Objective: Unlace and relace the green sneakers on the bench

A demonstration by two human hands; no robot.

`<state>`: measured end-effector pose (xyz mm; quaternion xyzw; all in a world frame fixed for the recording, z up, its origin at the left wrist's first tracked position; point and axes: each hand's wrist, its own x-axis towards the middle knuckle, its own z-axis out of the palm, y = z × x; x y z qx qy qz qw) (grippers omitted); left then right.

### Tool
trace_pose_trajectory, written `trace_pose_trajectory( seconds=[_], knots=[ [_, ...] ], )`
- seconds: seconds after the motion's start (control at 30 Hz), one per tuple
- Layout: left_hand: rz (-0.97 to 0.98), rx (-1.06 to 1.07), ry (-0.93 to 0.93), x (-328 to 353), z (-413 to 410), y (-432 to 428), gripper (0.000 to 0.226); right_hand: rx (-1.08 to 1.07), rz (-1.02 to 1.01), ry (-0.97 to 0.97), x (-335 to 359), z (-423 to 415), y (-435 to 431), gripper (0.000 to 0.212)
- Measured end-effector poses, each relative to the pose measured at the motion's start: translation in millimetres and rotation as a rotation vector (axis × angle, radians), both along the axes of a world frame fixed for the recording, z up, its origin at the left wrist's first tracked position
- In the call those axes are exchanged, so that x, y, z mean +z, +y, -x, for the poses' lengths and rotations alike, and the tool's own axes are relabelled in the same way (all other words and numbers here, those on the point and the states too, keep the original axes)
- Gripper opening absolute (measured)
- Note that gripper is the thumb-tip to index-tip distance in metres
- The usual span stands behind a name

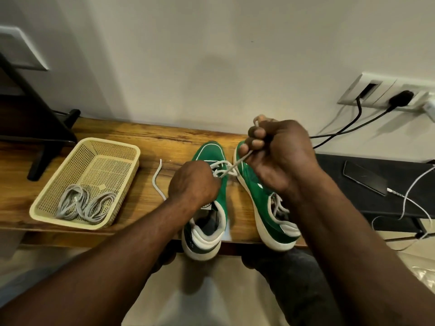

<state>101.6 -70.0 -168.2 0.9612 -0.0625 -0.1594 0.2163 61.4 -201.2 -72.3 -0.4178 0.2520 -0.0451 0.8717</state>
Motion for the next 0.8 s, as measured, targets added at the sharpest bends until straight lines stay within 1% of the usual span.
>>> trace_pose_trajectory(
  seconds=[0.07,0.1,0.13,0.17,0.2,0.23,0.27,0.3,0.33,0.37,0.4,0.47,0.5,0.6,0.67,0.73,0.8],
  knots=[
    [-0.002,-0.01,-0.019,-1.3,1.0,1.1,0.038,-0.014,-0.08,-0.081,11.6,6.0,-6.6,0.021],
    [0.0,-0.015,-0.021,-1.8,1.3,1.4,0.039,-0.009,-0.049,-0.086,12.8,8.2,-7.4,0.02],
    [0.005,-0.017,-0.018,-2.5,1.1,1.8,0.038,0.013,0.075,-0.047,6.6,7.7,-9.2,0.018],
    [0.018,-0.018,-0.007,-2.7,0.7,2.3,0.037,0.074,0.314,0.029,-2.3,6.4,-11.5,0.015],
    [0.037,-0.013,0.011,-2.8,-0.2,2.8,0.036,0.183,0.644,0.13,-13.6,4.0,-14.8,0.013],
    [0.06,-0.004,0.033,-2.7,-1.0,3.6,0.034,0.342,0.977,0.237,-24.7,2.0,-18.3,0.014],
    [0.084,0.004,0.053,-2.8,-2.2,3.7,0.033,0.545,1.249,0.33,-35.9,0.5,-22.4,0.017],
    [0.106,0.012,0.07,-3.2,-3.3,4.2,0.033,0.746,1.434,0.401,-45.7,0.1,-24.1,0.018],
    [0.125,0.019,0.084,-3.7,-4.6,4.4,0.032,0.882,1.555,0.439,-54.0,-0.1,-23.3,0.018],
    [0.138,0.022,0.096,-4.2,-5.5,4.8,0.032,0.922,1.632,0.442,-60.1,0.0,-19.4,0.018],
    [0.146,0.022,0.106,-4.6,-6.4,5.3,0.031,0.885,1.678,0.42,-63.7,-0.3,-13.8,0.019],
    [0.158,0.02,0.125,-5.6,-7.7,5.8,0.028,0.743,1.762,0.336,-68.0,-2.4,-1.7,0.028],
    [0.164,0.021,0.132,-6.2,-8.1,5.8,0.027,0.722,1.806,0.314,-70.3,-4.4,1.9,0.029],
    [0.176,0.032,0.139,-7.4,-8.8,6.2,0.027,0.879,1.871,0.378,-81.6,-10.8,4.5,0.017],
    [0.184,0.036,0.144,-7.9,-9.3,6.7,0.03,0.962,1.822,0.381,-86.4,-14.1,1.4,0.016],
    [0.186,0.037,0.153,-7.3,-9.9,6.1,0.031,0.984,1.766,0.302,-81.2,-16.7,-4.9,0.018],
    [0.183,0.041,0.136,-7.3,-9.2,6.7,0.033,0.932,1.595,0.226,-71.1,-17.6,-11.3,0.027]
  ],
)
